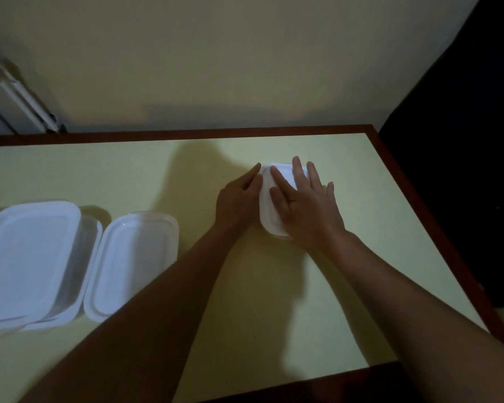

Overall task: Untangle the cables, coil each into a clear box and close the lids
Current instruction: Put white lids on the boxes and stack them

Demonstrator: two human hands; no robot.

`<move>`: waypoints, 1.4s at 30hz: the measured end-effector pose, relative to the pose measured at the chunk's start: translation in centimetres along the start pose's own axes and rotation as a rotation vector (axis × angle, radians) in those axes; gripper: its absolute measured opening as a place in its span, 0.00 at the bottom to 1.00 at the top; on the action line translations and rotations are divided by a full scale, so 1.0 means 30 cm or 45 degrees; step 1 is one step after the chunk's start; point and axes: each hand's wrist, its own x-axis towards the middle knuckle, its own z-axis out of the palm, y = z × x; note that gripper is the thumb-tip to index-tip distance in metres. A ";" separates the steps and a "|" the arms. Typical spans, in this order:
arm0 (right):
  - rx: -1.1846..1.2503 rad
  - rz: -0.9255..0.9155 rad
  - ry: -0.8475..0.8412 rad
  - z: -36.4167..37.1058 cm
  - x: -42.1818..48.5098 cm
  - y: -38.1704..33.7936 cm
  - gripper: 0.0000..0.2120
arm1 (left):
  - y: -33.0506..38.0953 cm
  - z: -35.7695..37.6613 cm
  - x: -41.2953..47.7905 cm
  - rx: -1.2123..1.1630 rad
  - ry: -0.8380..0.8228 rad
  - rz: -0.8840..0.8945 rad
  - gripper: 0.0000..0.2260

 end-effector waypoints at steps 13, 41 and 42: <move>-0.010 0.095 -0.070 -0.002 0.009 -0.020 0.26 | 0.012 0.028 -0.049 0.113 -0.027 0.058 0.20; 0.591 0.547 0.192 -0.057 -0.257 -0.188 0.20 | 0.093 -0.145 -0.423 0.715 -0.062 0.167 0.21; 0.601 0.540 0.213 -0.070 -0.259 -0.222 0.20 | 0.097 -0.172 -0.423 0.713 -0.039 0.172 0.22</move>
